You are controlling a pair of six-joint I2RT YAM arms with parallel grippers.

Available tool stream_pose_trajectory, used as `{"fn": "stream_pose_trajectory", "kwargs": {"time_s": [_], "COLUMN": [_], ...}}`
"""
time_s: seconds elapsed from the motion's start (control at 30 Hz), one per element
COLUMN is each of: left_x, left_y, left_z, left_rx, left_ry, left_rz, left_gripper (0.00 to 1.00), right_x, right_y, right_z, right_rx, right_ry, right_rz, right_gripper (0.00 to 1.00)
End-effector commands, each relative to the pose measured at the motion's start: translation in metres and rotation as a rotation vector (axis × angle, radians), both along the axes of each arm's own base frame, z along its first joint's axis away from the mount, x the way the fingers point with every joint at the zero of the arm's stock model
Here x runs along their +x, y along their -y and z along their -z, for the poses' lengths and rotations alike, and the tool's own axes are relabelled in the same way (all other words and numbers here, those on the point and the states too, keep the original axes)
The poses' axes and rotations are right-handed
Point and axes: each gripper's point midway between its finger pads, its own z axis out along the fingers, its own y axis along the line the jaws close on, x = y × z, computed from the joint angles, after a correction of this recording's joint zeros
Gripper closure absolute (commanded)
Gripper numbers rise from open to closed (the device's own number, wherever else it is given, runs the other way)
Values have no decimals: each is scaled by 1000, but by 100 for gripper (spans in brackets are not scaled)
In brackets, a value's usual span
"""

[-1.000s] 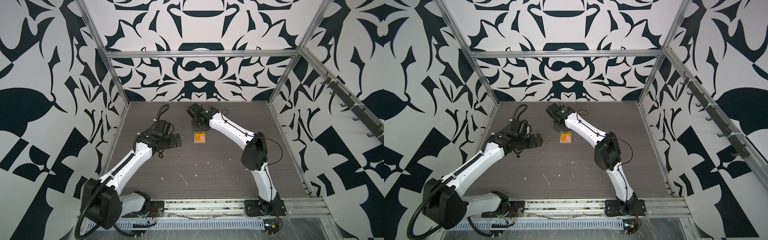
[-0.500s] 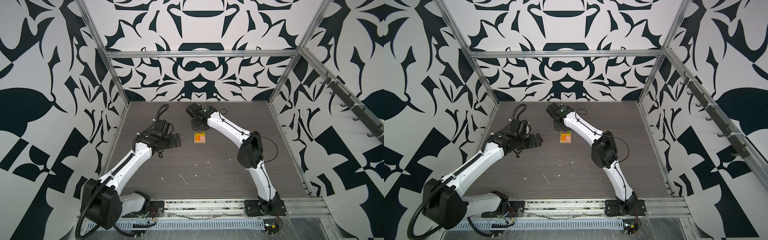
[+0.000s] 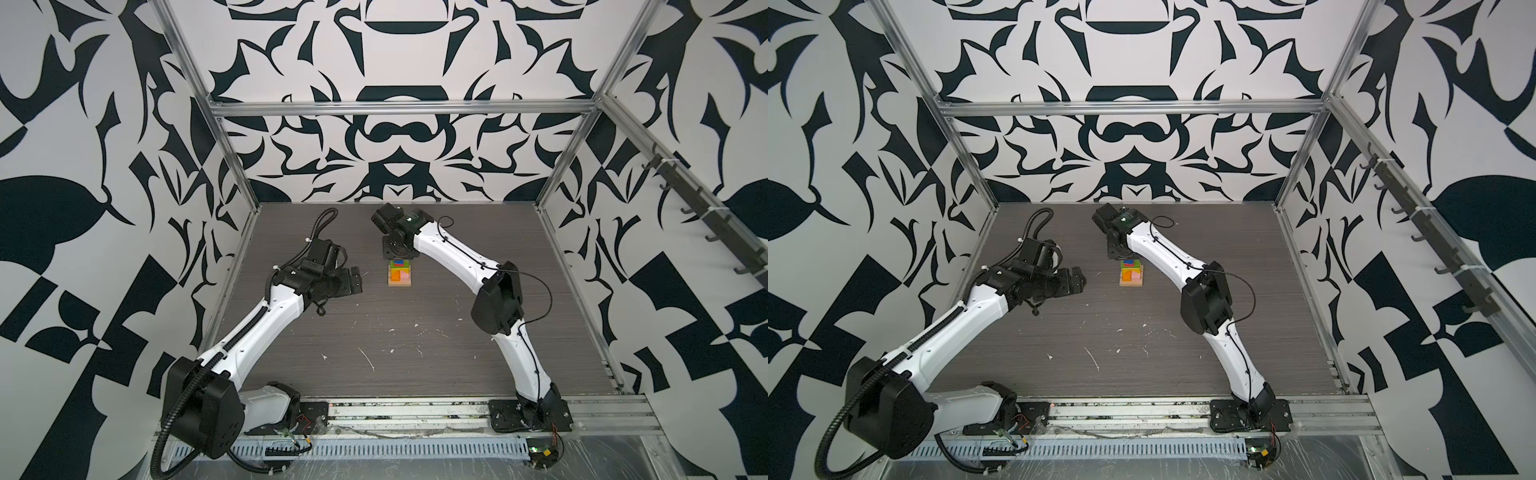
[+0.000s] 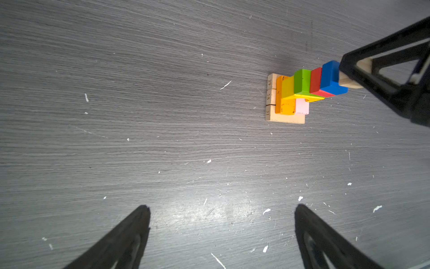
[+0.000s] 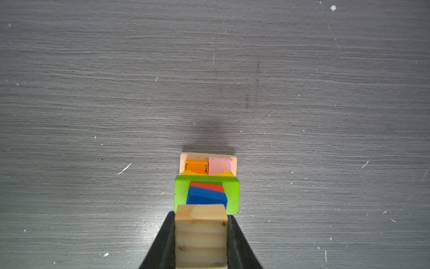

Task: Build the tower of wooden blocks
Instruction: 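Lower the wood cube onto the blue cube with the right gripper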

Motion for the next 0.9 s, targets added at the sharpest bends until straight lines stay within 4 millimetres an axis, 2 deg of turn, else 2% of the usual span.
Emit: {"fn": "stream_pose_trajectory", "kwargs": {"time_s": [0.0, 0.87], "left_x": [-2, -4], "left_y": [-1, 1], "left_z": [0, 1], "left_rx": [-6, -18], "left_ry": [4, -5], "left_rz": [10, 12], "left_gripper": [0, 0], "right_x": [3, 7], "right_y": [4, 4], "right_z": [-18, -7], "right_rx": [10, -12], "right_ry": [33, 24], "right_rz": [27, 24], "right_gripper": [75, 71]}}
